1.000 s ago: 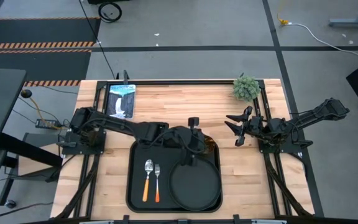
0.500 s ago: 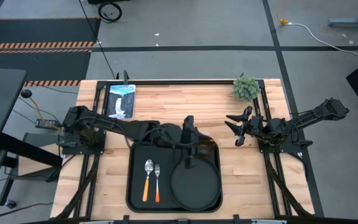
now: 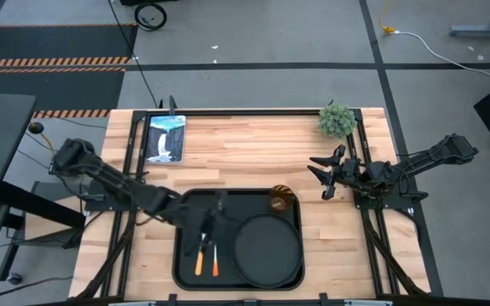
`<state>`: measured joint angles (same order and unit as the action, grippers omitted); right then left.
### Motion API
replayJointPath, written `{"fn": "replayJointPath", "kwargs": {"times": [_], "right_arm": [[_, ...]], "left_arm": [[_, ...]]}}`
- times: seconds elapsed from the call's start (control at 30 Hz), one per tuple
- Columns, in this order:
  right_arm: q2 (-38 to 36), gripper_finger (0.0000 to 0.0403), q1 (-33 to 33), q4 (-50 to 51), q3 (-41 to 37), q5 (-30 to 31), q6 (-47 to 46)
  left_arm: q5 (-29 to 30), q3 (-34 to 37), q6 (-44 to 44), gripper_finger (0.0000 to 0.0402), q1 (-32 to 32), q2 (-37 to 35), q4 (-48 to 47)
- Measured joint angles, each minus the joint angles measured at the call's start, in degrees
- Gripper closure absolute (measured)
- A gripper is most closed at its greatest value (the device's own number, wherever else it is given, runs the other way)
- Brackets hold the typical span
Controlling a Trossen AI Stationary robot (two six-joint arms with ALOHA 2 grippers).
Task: Pick and place plate/cup/fork/spoon on tray
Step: Return to Home Position
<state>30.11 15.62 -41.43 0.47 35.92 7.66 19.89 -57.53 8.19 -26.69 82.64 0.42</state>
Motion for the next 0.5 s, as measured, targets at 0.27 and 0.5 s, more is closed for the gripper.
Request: {"fn": "replayJointPath", "kwargs": {"times": [0.27, 0.5], "right_arm": [[0.0, 0.0266, 0.0, 0.0, 0.0, 0.0, 0.0], [0.0, 0.0266, 0.0, 0.0, 0.0, 0.0, 0.0]], "left_arm": [[0.7, 30.2, -0.1, 0.0253, -0.6, -15.2, 31.9], [0.7, 45.9, -4.7, 0.0253, -0.6, -26.9, 43.7]]}}
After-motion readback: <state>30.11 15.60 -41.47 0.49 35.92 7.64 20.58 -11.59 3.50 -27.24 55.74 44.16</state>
